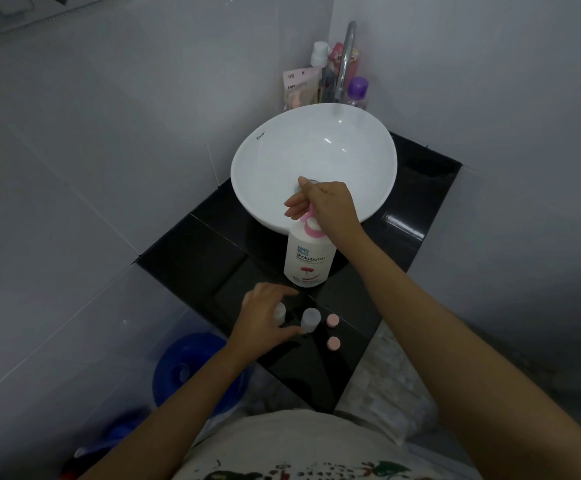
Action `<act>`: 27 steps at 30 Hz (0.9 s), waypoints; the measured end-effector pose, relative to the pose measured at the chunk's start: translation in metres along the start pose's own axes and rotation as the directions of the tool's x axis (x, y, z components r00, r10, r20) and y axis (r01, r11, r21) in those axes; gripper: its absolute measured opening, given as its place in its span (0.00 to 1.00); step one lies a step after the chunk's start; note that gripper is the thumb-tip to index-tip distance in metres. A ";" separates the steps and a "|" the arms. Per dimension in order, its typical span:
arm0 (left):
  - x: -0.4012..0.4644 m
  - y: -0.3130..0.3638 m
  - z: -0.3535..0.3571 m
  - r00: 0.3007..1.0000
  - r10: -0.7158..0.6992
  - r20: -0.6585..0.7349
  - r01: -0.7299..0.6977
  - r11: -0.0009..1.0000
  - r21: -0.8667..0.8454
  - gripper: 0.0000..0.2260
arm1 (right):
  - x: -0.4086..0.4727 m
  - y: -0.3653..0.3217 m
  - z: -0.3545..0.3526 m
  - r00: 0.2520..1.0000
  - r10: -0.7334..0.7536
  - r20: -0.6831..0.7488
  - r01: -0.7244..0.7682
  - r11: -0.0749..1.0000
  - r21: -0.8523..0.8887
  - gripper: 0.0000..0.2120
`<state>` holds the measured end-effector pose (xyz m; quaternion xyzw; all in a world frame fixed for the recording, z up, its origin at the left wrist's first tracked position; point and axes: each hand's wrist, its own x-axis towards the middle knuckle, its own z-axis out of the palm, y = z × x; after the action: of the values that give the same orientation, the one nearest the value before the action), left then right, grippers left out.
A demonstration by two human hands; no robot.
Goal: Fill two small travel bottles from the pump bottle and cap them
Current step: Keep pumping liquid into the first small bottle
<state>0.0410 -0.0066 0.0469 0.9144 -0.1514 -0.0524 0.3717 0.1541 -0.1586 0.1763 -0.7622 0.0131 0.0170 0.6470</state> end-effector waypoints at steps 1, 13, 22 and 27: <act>0.003 0.005 0.002 0.998 0.053 0.023 -0.054 0.997 0.060 0.29 | 0.000 0.000 0.000 1.000 -0.003 -0.002 0.003 1.000 0.000 0.21; 0.018 0.033 0.003 0.996 0.055 0.077 -0.064 0.990 0.126 0.13 | -0.002 -0.002 0.000 1.000 0.012 0.001 -0.012 1.000 0.006 0.21; 0.038 0.067 -0.073 0.971 -0.158 -0.178 0.046 0.858 -0.511 0.14 | -0.005 -0.007 -0.002 0.999 0.033 0.044 -0.035 0.998 0.059 0.17; 0.044 0.072 -0.085 0.959 -0.141 -0.245 0.029 0.911 -0.411 0.17 | -0.005 -0.004 -0.001 0.999 0.042 0.013 -0.042 0.999 0.018 0.17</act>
<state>0.0837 -0.0129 0.1582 0.8225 -0.0451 0.0259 0.5663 0.1493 -0.1594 0.1804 -0.7558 0.0251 0.0356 0.6534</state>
